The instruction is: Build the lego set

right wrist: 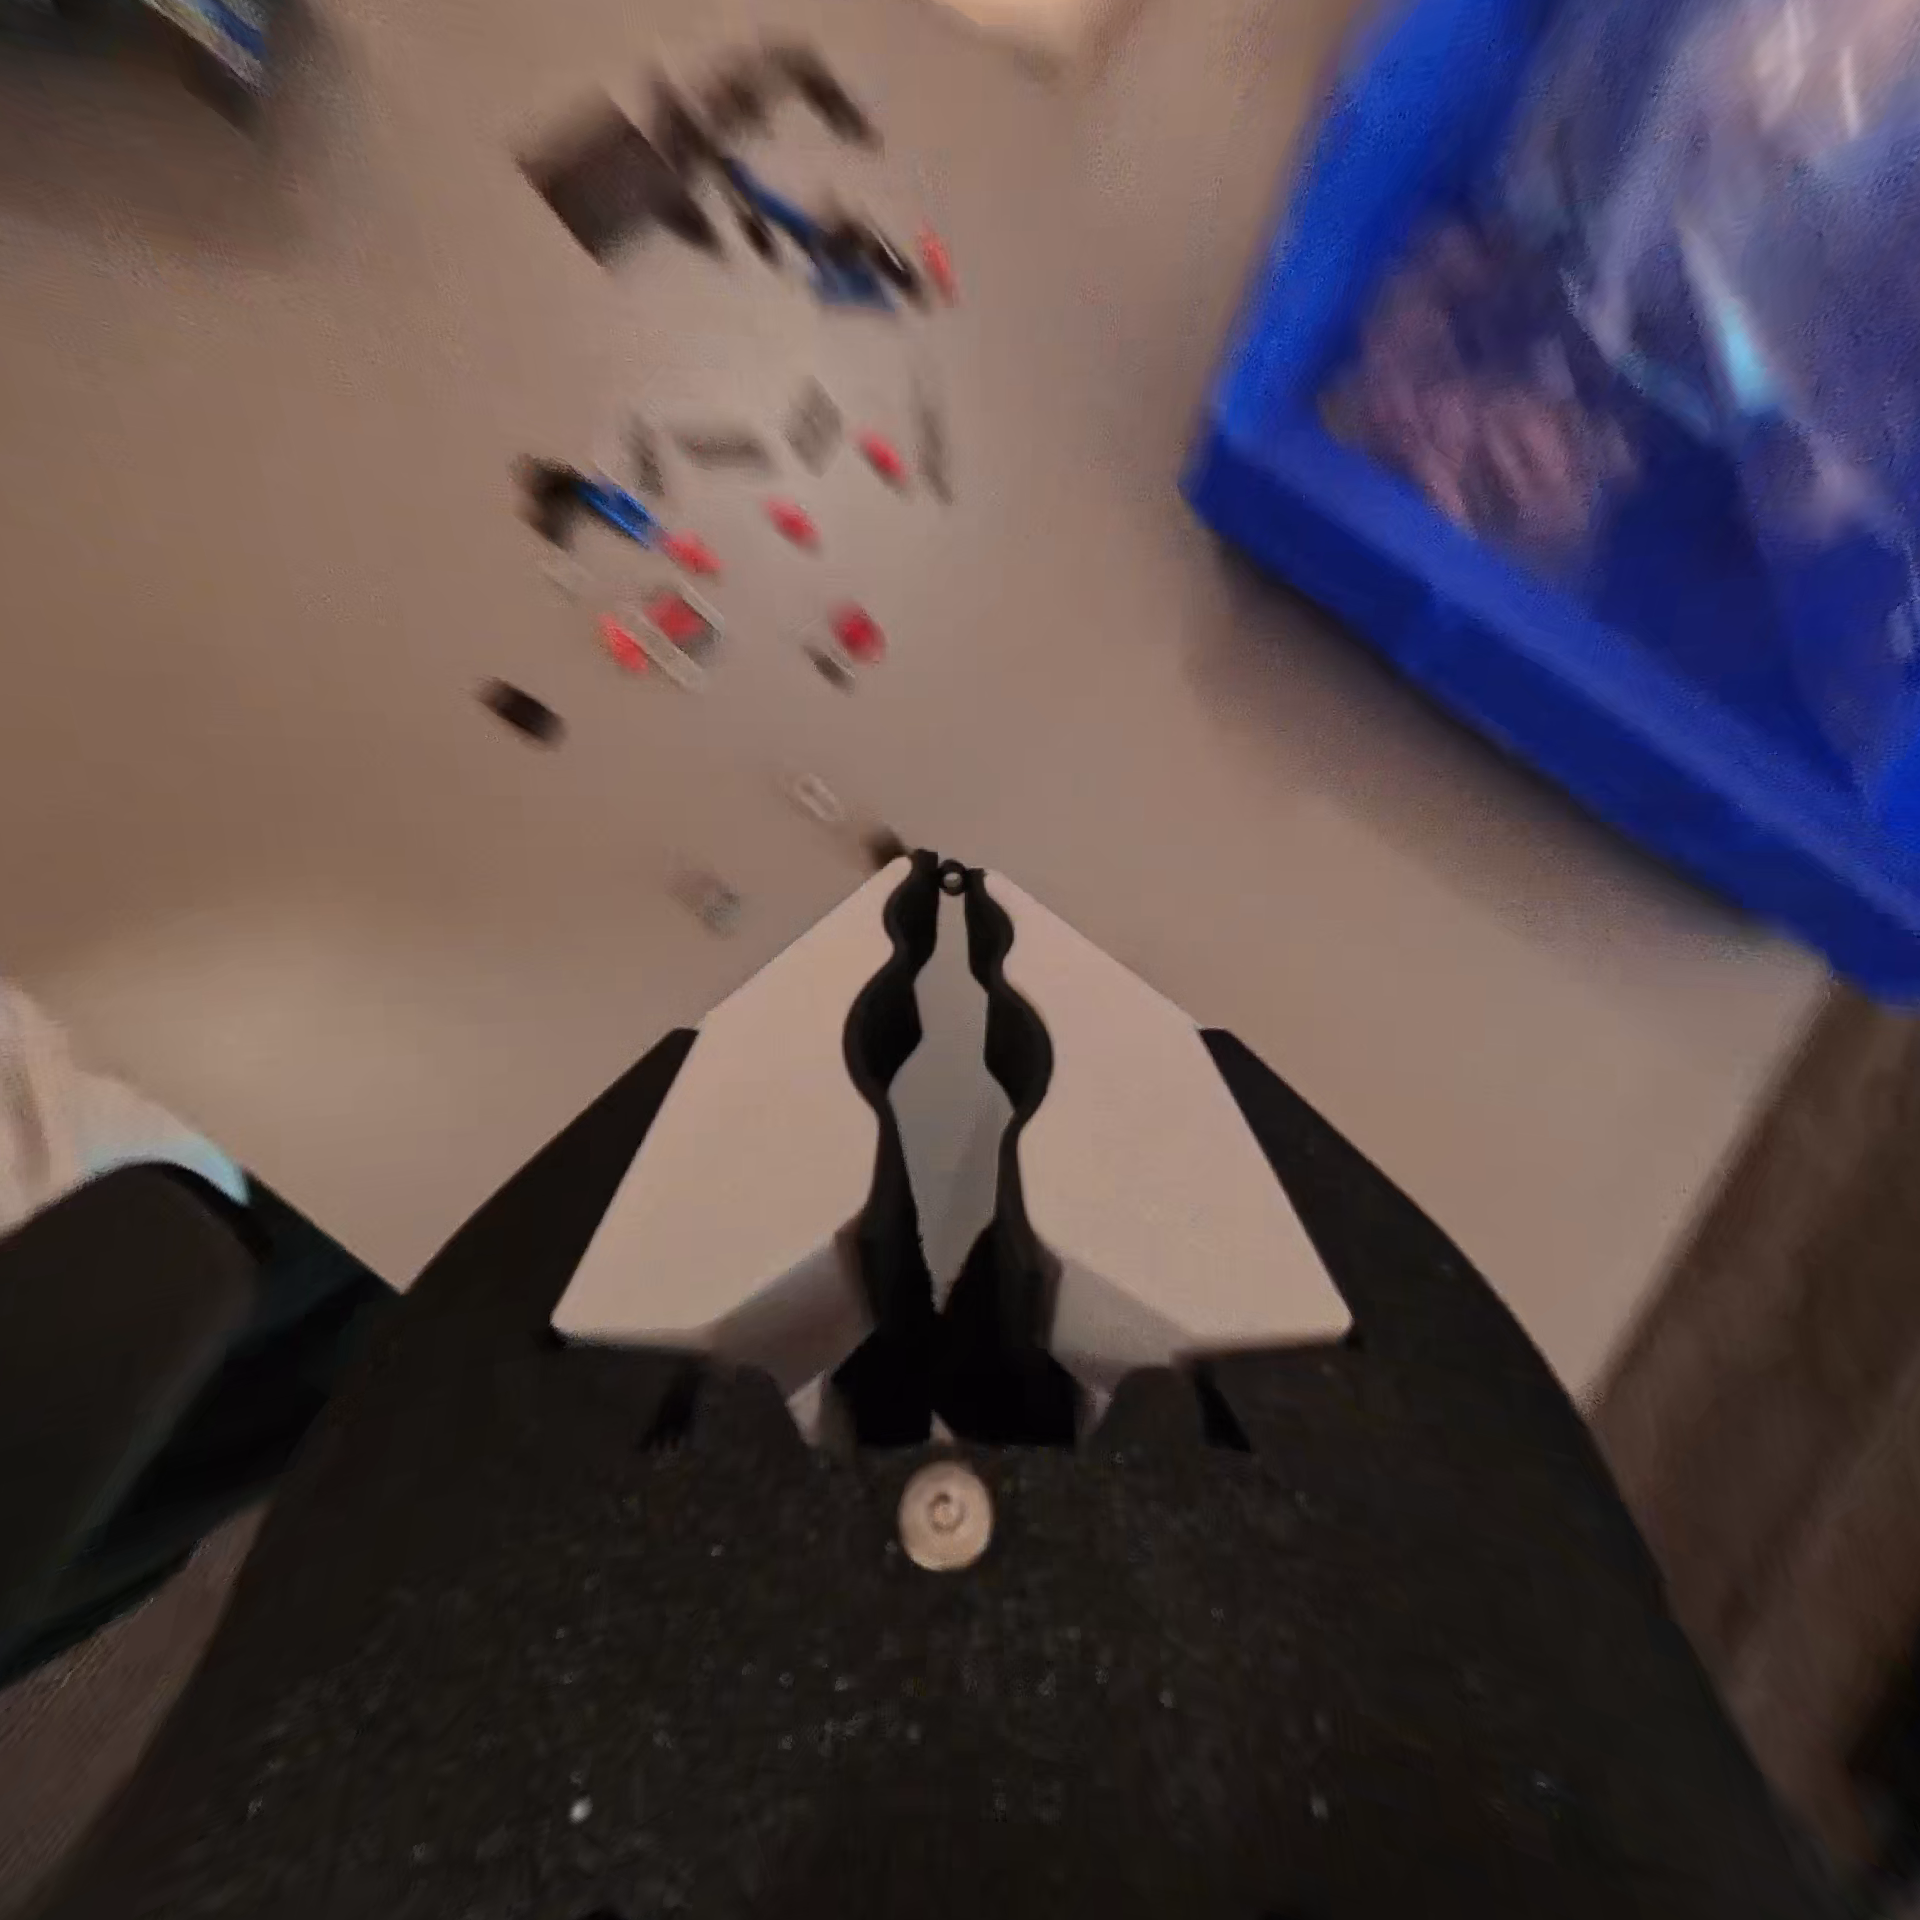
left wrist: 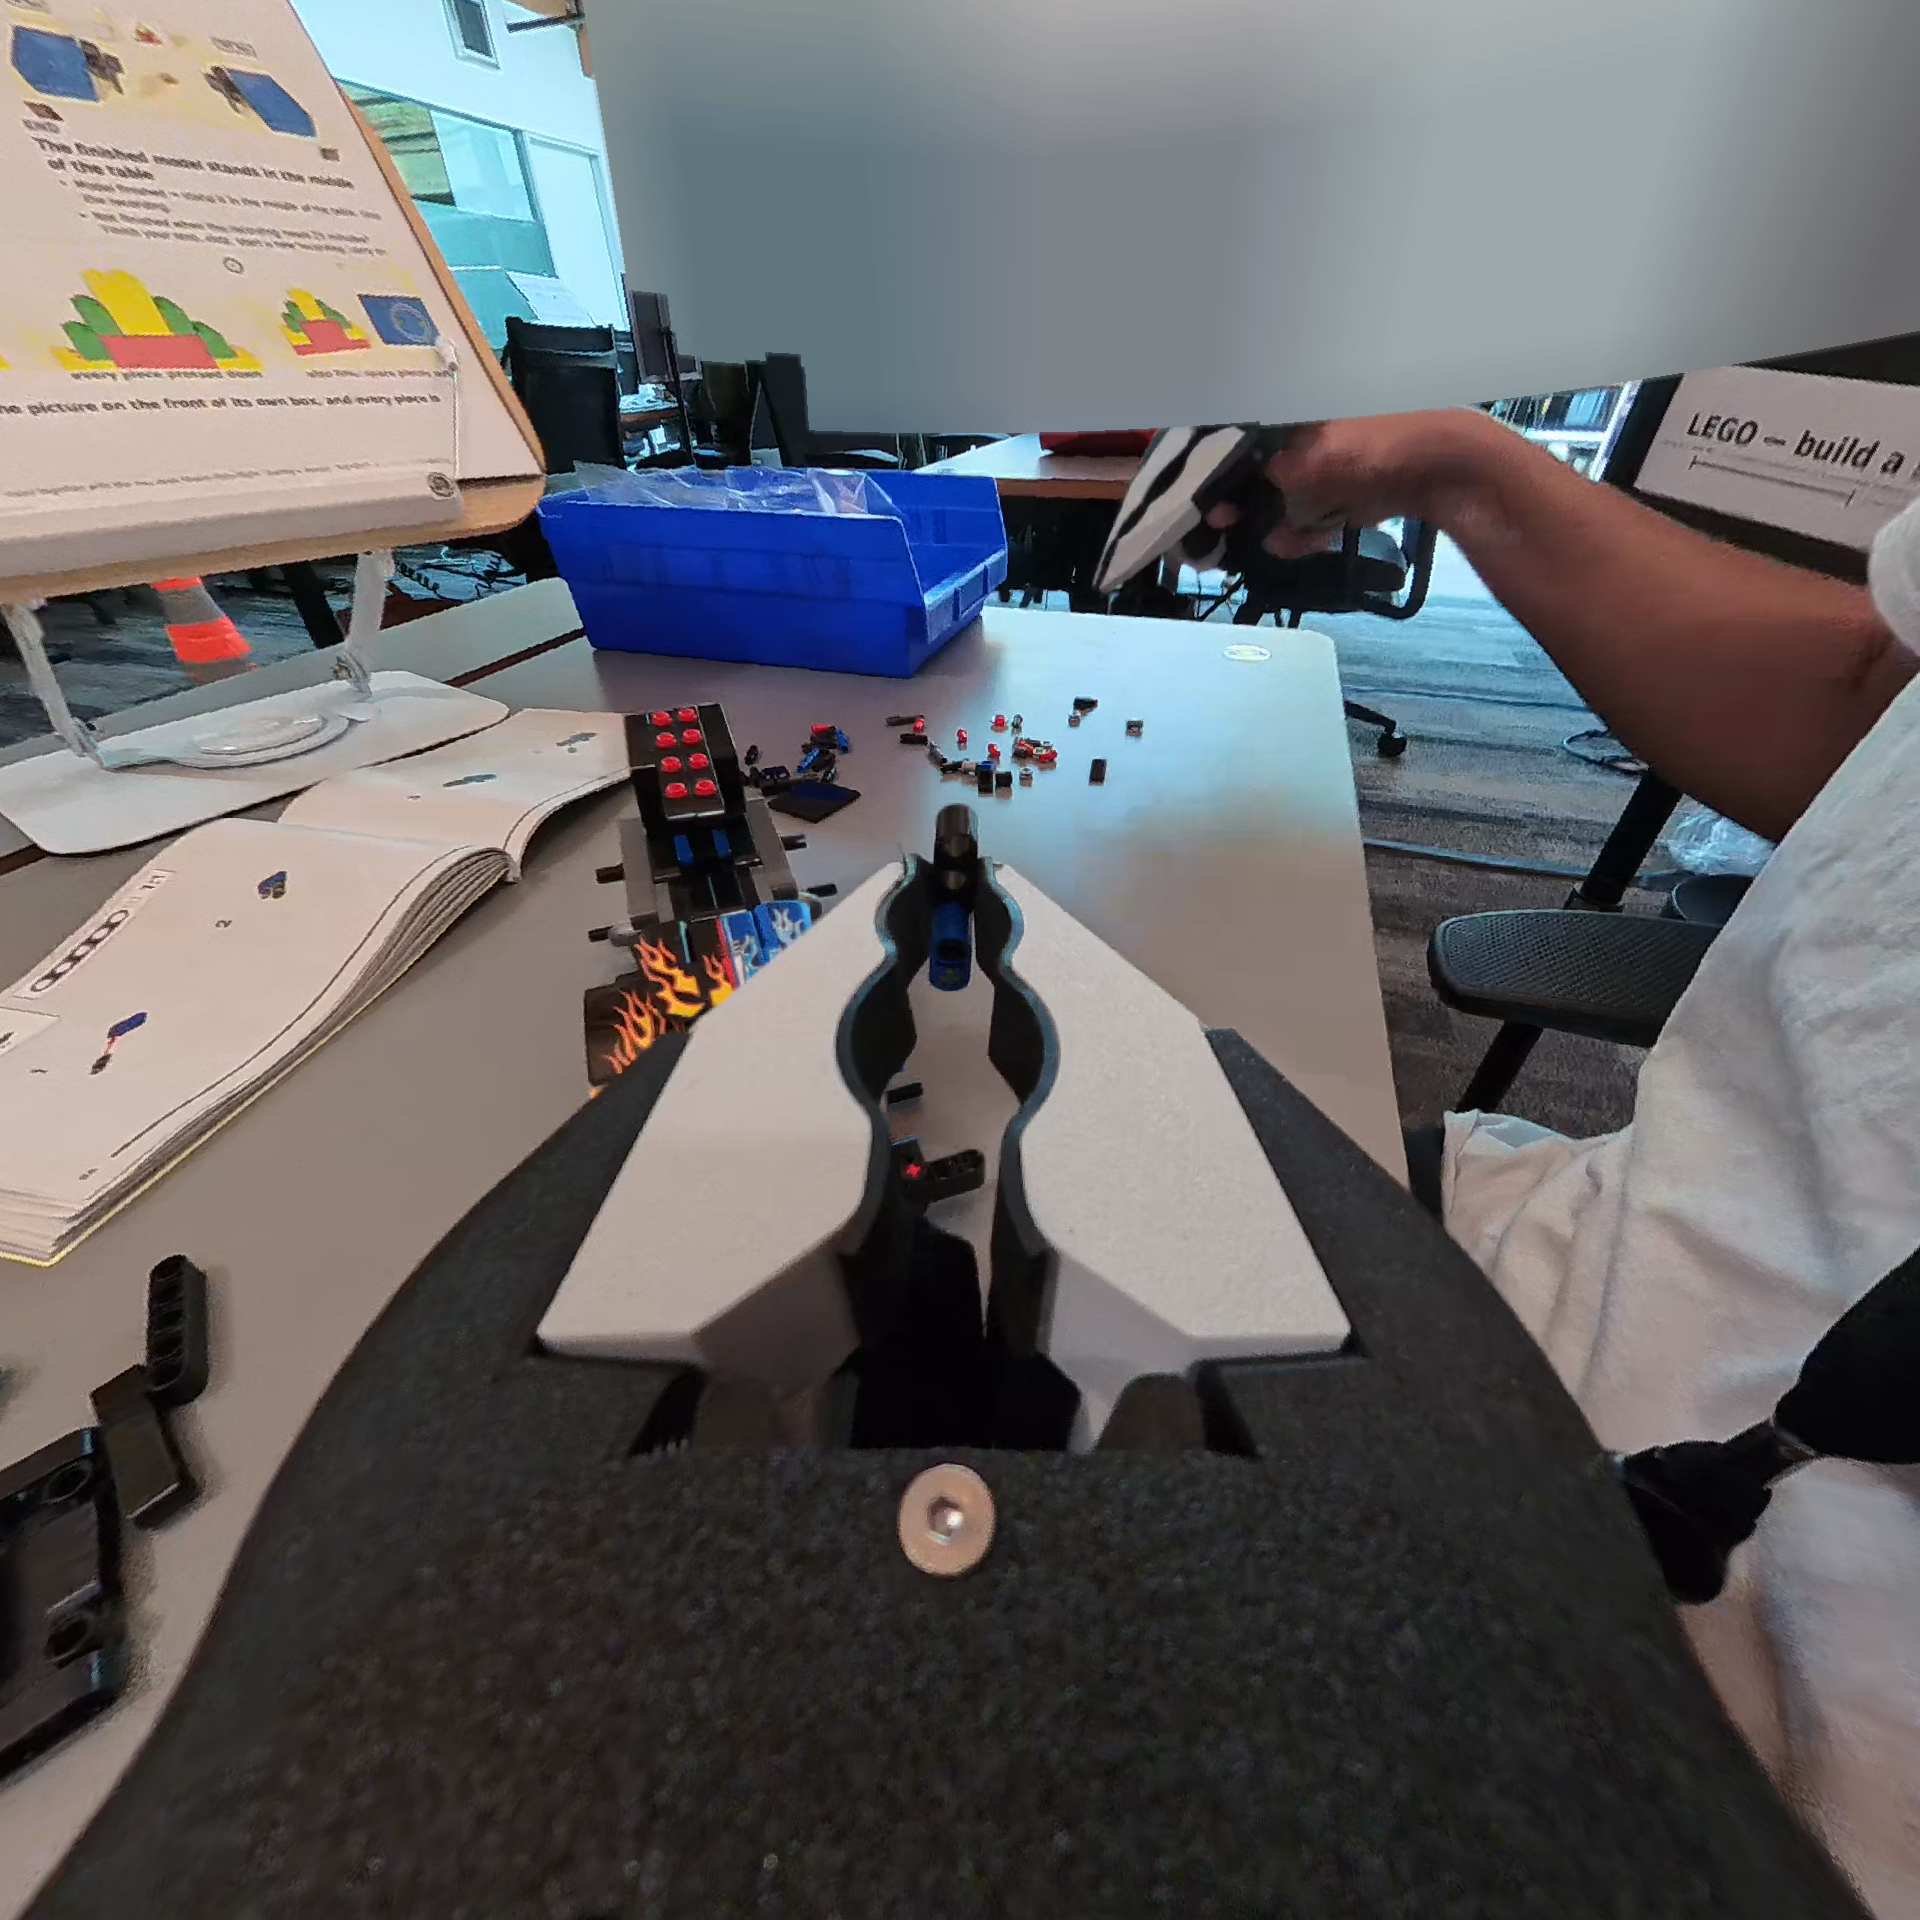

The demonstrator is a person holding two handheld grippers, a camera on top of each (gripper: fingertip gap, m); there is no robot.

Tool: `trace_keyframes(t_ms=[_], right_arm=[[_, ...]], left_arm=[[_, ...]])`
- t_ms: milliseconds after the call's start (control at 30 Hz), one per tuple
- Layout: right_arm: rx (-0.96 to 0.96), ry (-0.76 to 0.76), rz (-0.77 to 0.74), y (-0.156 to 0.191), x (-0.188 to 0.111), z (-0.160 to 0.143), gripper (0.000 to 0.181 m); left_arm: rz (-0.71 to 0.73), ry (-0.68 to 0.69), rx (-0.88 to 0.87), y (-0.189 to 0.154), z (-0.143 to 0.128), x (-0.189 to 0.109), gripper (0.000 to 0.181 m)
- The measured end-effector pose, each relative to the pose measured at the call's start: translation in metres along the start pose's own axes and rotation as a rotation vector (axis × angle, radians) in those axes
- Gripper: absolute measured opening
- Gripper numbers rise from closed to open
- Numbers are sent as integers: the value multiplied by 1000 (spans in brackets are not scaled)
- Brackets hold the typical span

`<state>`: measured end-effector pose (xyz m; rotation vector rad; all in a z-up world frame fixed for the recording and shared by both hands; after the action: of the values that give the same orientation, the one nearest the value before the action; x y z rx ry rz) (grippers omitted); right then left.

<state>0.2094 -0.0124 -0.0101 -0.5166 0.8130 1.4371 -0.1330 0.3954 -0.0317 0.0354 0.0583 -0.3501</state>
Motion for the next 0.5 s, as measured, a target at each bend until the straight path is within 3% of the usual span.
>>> trace_keyframes(t_ms=[167,300,367,500], right_arm=[[-325,-387,276,120,64,82,4],[-517,-617,421,211,125,120,4],[-536,-701,530,243,141,128,5],[-505,-751,643,267,146,134,4]], left_arm=[[-161,-97,-272,-2,6,-1,6],[-304,-168,-437,-11,6,-1,6],[-339,-186,-450,-18,7,-1,5],[-383,-204,-448,-29,11,-3,5]])
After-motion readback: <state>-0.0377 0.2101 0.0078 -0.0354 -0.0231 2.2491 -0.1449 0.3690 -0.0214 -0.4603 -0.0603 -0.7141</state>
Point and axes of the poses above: each gripper's, where its closed fingertips meet, x out along the fingers, z out of its top, y = z × x across the jaws, the point moved 10 cm from there along -x, back along the fingers, and after that the axes turned 14 degrees about z, right-handed, at the moved point
